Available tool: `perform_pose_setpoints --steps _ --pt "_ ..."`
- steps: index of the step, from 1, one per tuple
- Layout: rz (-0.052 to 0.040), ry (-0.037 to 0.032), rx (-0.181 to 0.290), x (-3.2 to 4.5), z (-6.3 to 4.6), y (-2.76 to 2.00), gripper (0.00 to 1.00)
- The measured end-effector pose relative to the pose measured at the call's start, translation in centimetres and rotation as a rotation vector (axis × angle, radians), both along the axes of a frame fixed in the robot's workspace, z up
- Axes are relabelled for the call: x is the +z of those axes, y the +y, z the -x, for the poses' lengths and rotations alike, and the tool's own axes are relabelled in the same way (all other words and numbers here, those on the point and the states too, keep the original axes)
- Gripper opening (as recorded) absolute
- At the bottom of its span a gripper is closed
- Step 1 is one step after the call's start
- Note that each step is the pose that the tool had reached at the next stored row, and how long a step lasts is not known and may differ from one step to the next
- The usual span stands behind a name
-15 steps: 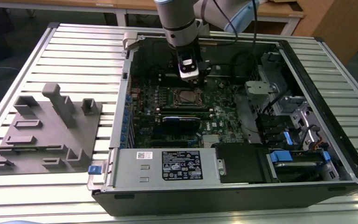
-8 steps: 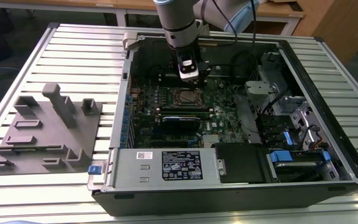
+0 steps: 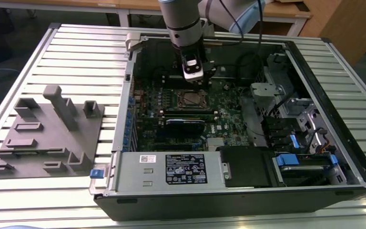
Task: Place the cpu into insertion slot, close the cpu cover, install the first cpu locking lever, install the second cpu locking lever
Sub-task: 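Install the first cpu locking lever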
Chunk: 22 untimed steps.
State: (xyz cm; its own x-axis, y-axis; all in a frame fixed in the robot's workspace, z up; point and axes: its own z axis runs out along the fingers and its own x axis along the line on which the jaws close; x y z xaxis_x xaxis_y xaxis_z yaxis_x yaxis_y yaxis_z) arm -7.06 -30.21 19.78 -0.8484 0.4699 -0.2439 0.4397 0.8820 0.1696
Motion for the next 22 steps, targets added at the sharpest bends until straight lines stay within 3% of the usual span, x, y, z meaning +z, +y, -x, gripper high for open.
perform_pose_setpoints --steps 8,14,15,17,18,22 --pt "-0.0026 0.0000 0.000 2.30 0.0 0.00 0.11" --pt "-0.0028 0.0004 0.000 2.38 0.0 0.00 0.11" --pt "-0.0028 0.0041 0.000 2.38 0.0 0.00 0.11" --pt "-0.0026 0.0205 0.000 2.37 0.0 0.00 0.11" --pt "-0.0026 0.0330 0.000 2.35 -0.1 0.00 0.11" --pt "-0.0026 0.0972 0.001 2.23 -0.2 0.00 0.11"
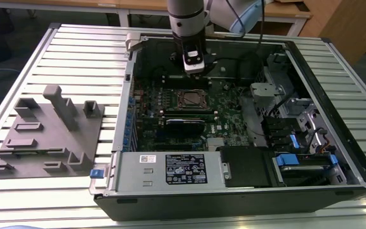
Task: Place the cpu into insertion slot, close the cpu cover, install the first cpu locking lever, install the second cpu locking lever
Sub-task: 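Install the first cpu locking lever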
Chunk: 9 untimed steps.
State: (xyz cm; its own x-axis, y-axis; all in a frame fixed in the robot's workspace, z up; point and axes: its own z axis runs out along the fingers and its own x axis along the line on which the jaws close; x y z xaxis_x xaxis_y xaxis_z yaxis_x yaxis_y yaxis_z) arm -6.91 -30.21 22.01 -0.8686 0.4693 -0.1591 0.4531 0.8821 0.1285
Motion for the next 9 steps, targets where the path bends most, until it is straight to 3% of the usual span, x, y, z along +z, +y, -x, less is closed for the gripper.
perform_pose_setpoints --steps 3,4,9 --pt "-0.0001 0.0461 0.004 -0.07 -0.01 0.00 0.11" --pt "0.0000 0.0566 0.005 -0.08 -0.01 0.00 0.11" --pt "0.0001 0.0574 0.005 -0.08 -0.01 0.00 0.11"
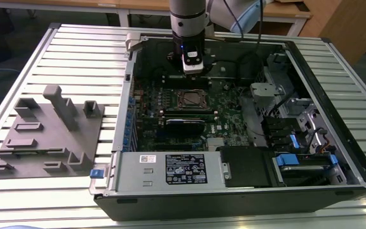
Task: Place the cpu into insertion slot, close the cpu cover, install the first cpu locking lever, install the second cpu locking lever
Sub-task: 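Install the first cpu locking lever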
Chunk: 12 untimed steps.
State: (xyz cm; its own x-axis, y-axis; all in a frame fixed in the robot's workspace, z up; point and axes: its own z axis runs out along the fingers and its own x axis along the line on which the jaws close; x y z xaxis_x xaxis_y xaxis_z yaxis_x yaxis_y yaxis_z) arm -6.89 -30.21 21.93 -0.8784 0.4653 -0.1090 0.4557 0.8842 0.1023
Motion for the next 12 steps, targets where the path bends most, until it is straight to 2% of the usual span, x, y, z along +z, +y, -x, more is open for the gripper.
perform_pose_setpoints --steps 4,12 --pt "0.0000 0.0000 0.020 0.00 0.00 0.00 0.11" --pt "-0.0001 0.0000 0.132 -0.06 0.00 0.00 0.11"
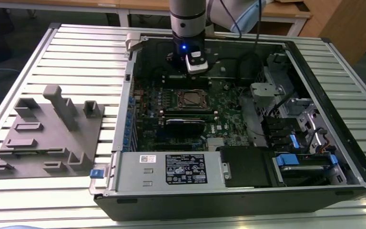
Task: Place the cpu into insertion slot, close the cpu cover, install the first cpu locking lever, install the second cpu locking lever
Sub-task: 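Install the first cpu locking lever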
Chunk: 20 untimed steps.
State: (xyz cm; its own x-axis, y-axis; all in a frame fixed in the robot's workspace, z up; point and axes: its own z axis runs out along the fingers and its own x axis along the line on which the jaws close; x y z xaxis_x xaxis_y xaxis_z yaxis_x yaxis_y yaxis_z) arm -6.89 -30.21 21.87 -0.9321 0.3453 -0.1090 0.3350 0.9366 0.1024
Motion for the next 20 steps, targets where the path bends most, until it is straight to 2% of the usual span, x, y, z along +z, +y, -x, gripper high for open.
perform_pose_setpoints --steps 3,8,11,16,20 --pt "0.0018 0.0007 0.027 -0.06 0.00 -0.01 0.11" --pt "0.0219 0.0079 0.033 -0.15 0.00 -0.08 0.11" --pt "0.0216 0.0079 0.033 -0.13 0.01 -0.08 0.11" --pt "0.0108 0.0076 0.033 0.46 0.00 -0.13 0.11" --pt "0.0079 0.0076 0.033 0.75 0.00 -0.26 0.11"
